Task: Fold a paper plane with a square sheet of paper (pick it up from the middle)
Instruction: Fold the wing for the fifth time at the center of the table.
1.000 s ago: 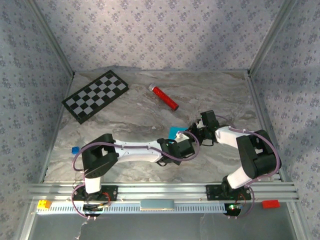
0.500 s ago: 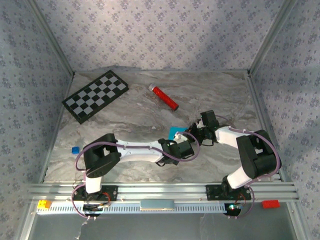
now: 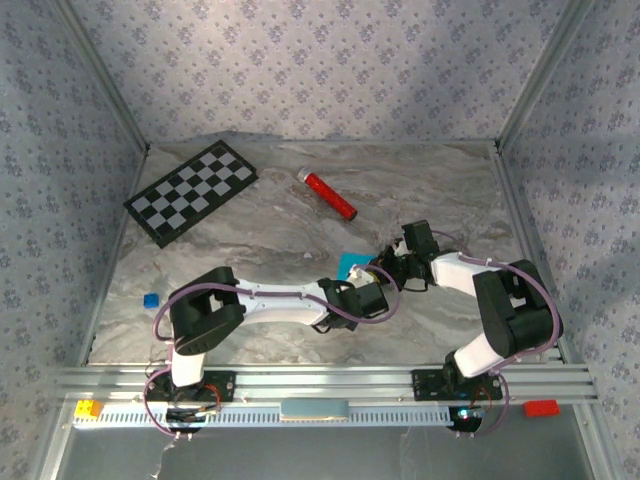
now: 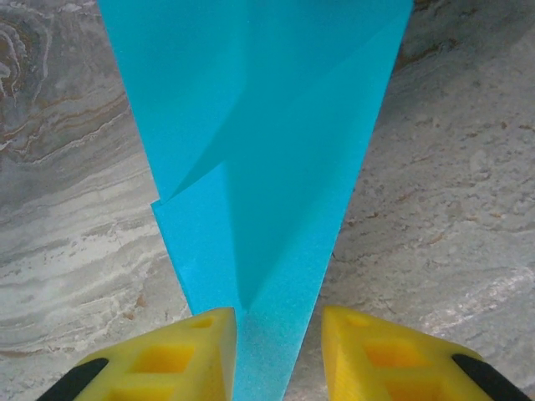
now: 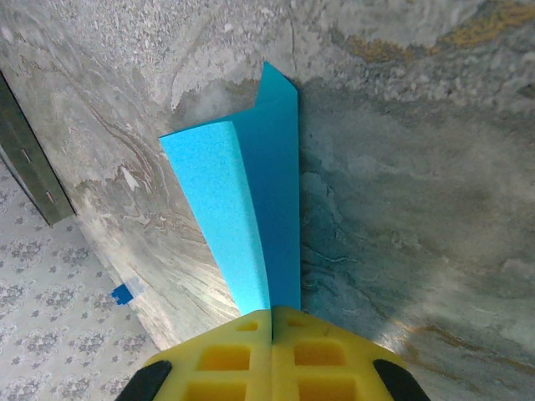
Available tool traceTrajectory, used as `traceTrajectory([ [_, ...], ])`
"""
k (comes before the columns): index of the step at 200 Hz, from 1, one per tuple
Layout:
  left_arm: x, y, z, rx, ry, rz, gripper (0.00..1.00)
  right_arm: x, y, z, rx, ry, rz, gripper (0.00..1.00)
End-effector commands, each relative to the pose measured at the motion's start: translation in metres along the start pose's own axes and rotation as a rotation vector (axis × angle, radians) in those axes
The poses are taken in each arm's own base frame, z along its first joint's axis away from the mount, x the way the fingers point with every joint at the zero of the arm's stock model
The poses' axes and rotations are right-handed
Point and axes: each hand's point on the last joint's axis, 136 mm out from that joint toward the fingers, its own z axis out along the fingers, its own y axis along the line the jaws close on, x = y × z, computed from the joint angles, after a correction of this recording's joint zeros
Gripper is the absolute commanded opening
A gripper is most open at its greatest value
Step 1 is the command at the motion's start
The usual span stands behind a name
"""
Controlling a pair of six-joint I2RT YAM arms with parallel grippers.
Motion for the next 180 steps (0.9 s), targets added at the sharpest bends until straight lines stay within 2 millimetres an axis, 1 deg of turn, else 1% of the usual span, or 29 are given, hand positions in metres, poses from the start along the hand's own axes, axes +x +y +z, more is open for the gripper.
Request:
traceTrajectory([
  [1, 0.008, 0.005, 0.008, -0.050, 0.021, 0.029, 0.30, 0.000, 0.004, -0.005, -0.018, -0.004, 0.011, 0.00],
  [42, 0.008, 0.006, 0.009, -0.061, 0.023, 0.036, 0.30, 0.000, 0.004, -0.005, -0.017, -0.006, 0.010, 0.00],
  [56, 0.006, 0.007, 0.007, -0.065, 0.017, 0.033, 0.26, 0.000, 0.004, -0.006, -0.019, -0.008, 0.008, 0.00],
  [89, 0.003, 0.007, 0.005, -0.062, 0.006, 0.026, 0.22, 0.000, 0.003, -0.006, -0.016, -0.008, 0.011, 0.00],
  [143, -0.004, 0.003, -0.001, -0.026, -0.030, 0.005, 0.24, 0.001, 0.001, -0.005, -0.012, -0.004, 0.006, 0.00],
  [180, -0.001, 0.005, 0.002, -0.040, -0.020, 0.012, 0.24, 0.001, 0.000, -0.005, -0.011, -0.005, 0.009, 0.00],
])
